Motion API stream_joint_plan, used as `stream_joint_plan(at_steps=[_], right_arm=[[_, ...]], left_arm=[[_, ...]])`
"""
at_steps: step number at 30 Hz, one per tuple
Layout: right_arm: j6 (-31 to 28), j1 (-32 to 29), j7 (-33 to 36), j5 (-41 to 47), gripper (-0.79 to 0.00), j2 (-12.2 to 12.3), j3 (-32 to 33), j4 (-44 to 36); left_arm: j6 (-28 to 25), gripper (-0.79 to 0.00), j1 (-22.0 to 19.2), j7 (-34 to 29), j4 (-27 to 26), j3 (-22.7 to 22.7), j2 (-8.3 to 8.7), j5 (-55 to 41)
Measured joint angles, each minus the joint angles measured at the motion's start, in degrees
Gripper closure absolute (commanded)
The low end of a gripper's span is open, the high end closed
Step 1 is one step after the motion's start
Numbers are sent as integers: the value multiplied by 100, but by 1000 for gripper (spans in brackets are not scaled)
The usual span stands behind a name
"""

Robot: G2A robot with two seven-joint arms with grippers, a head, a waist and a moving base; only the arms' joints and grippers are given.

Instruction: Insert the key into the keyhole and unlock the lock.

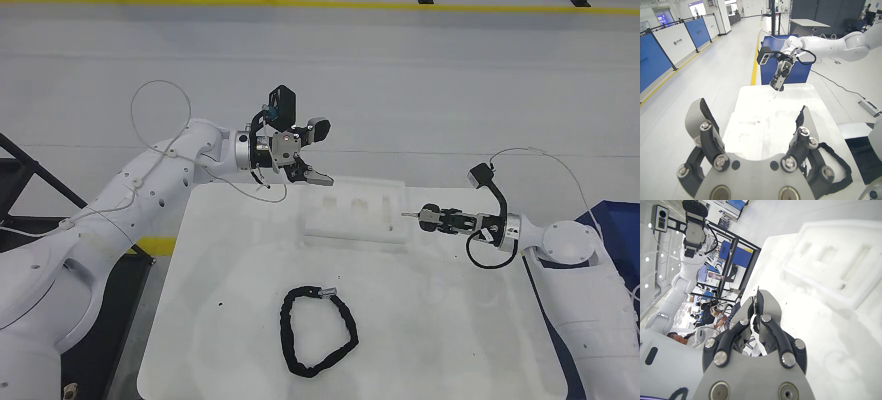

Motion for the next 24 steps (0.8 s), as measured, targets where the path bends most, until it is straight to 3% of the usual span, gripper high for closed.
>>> stream_joint_plan(at_steps=[7, 11, 15, 24], right_arm=[[-1, 1, 2, -1, 0, 0, -1, 1], [-1, 1, 2, -1, 0, 0, -1, 1], [-1, 1, 2, -1, 0, 0, -1, 1], [-1, 1, 2, -1, 0, 0, -1, 1]], left_arm=[[35, -785, -3, -32, -32, -20, 1, 31], [405, -785, 18, -271, -376, -227, 71, 536], [521, -785, 400, -384, -665, -231, 191, 1369], [116, -785, 1403, 380, -871, -249, 340, 2280]])
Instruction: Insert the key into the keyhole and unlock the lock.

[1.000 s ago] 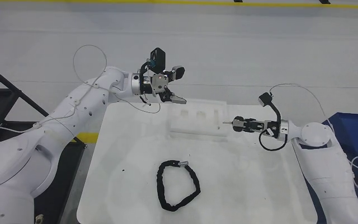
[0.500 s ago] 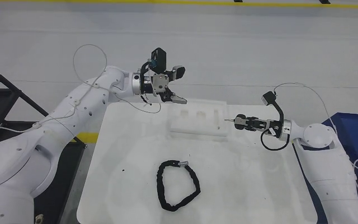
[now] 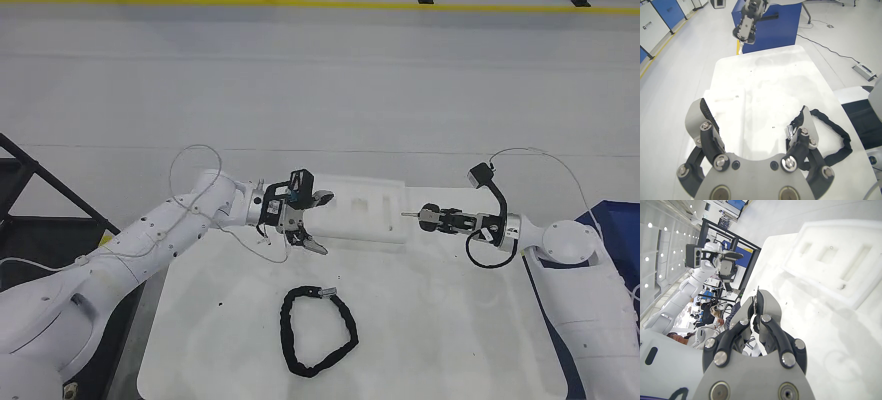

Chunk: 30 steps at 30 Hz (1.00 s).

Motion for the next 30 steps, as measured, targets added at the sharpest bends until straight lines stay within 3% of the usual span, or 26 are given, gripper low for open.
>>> stream_joint_plan(at_steps=[8, 17, 30], right_arm=[[0, 0, 0, 0, 0, 0, 0, 0], [0, 0, 0, 0, 0, 0, 0, 0], [0, 0, 0, 0, 0, 0, 0, 0]], left_arm=[[-116, -785, 369, -259, 235, 108, -124, 519], [-116, -785, 485, -1248, 335, 251, -304, 655], [-116, -785, 483, -1203, 335, 249, -302, 654]])
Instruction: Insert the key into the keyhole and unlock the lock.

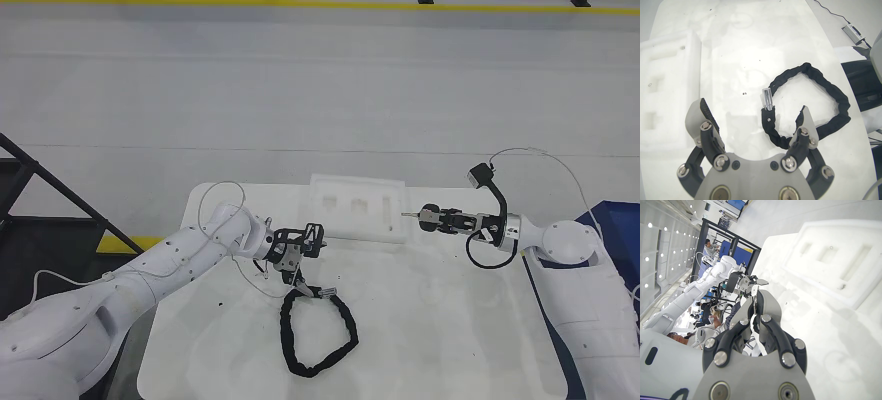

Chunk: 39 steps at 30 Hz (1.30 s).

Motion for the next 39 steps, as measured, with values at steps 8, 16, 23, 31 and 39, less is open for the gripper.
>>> stream_joint_plan(at_steps=[8, 16, 23, 31, 39], right_arm=[[0, 0, 0, 0, 0, 0, 0, 0], [0, 0, 0, 0, 0, 0, 0, 0], [0, 0, 0, 0, 0, 0, 0, 0], [0, 0, 0, 0, 0, 0, 0, 0], [0, 0, 0, 0, 0, 0, 0, 0]], left_arm=[[522, -785, 375, 253, 10, -148, 14, -141], [1405, -785, 1028, 1195, 89, -263, 73, 582], [1715, -785, 1239, 1695, 177, -263, 19, 1377], [1706, -785, 1308, 1887, 328, -280, -129, 1862], [1599, 0, 1384, 1977, 538, -343, -257, 2047]])
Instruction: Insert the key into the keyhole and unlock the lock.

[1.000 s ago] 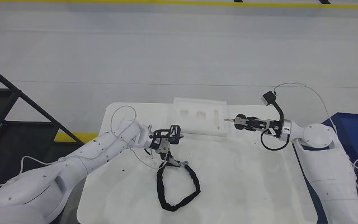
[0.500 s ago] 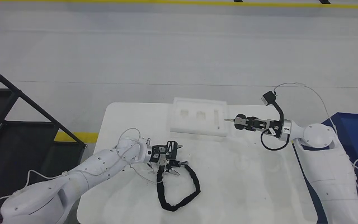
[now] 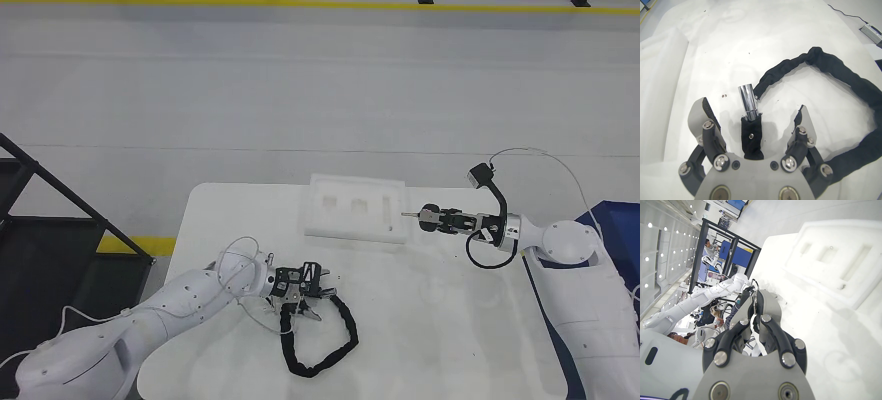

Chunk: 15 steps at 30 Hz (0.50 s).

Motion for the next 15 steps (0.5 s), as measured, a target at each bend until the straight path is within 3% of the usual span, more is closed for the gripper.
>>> stream_joint_plan(at_steps=[15], right_arm=[[0, 0, 0, 0, 0, 0, 0, 0]], left_arm=[[-456, 0, 34, -186, 235, -260, -196, -194]])
